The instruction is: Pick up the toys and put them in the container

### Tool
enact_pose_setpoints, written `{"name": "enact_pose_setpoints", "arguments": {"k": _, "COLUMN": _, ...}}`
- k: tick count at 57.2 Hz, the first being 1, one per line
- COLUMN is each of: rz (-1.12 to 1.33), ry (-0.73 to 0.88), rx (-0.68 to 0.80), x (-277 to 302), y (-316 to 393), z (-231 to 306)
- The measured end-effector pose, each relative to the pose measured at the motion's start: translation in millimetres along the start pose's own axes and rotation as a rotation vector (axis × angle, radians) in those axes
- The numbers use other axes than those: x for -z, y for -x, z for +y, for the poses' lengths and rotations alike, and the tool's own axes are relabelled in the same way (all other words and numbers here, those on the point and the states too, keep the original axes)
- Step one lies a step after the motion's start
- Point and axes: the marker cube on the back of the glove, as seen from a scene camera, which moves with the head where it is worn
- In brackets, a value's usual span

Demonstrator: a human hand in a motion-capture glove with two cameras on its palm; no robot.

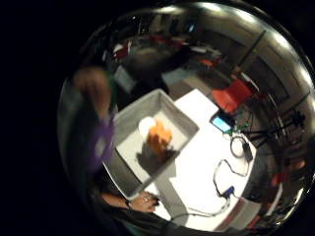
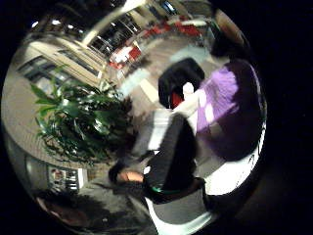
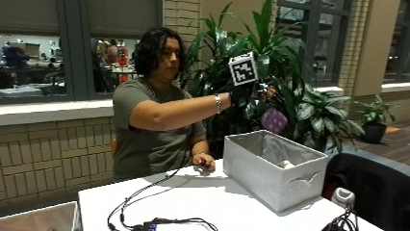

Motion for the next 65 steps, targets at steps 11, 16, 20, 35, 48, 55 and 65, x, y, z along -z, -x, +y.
{"name": "enact_pose_setpoints", "arguments": {"k": 11, "rz": -0.080, "ry": 0.078, "rx": -0.038, "x": 7, "y": -13, "z": 30}}
{"name": "enact_pose_setpoints", "arguments": {"k": 16, "rz": 0.058, "ry": 0.075, "rx": 0.072, "x": 14, "y": -43, "z": 61}}
{"name": "enact_pose_setpoints", "arguments": {"k": 20, "rz": -0.071, "ry": 0.068, "rx": 0.045, "x": 23, "y": -42, "z": 91}}
{"name": "enact_pose_setpoints", "arguments": {"k": 35, "rz": -0.077, "ry": 0.136, "rx": -0.096, "x": 17, "y": -77, "z": 216}}
{"name": "enact_pose_setpoints", "arguments": {"k": 48, "rz": 0.000, "ry": 0.187, "rx": -0.230, "x": 4, "y": -118, "z": 302}}
{"name": "enact_pose_setpoints", "arguments": {"k": 55, "rz": 0.060, "ry": 0.223, "rx": -0.314, "x": -6, "y": -129, "z": 336}}
{"name": "enact_pose_setpoints", "arguments": {"k": 65, "rz": 0.016, "ry": 0.207, "rx": -0.381, "x": -15, "y": -132, "z": 365}}
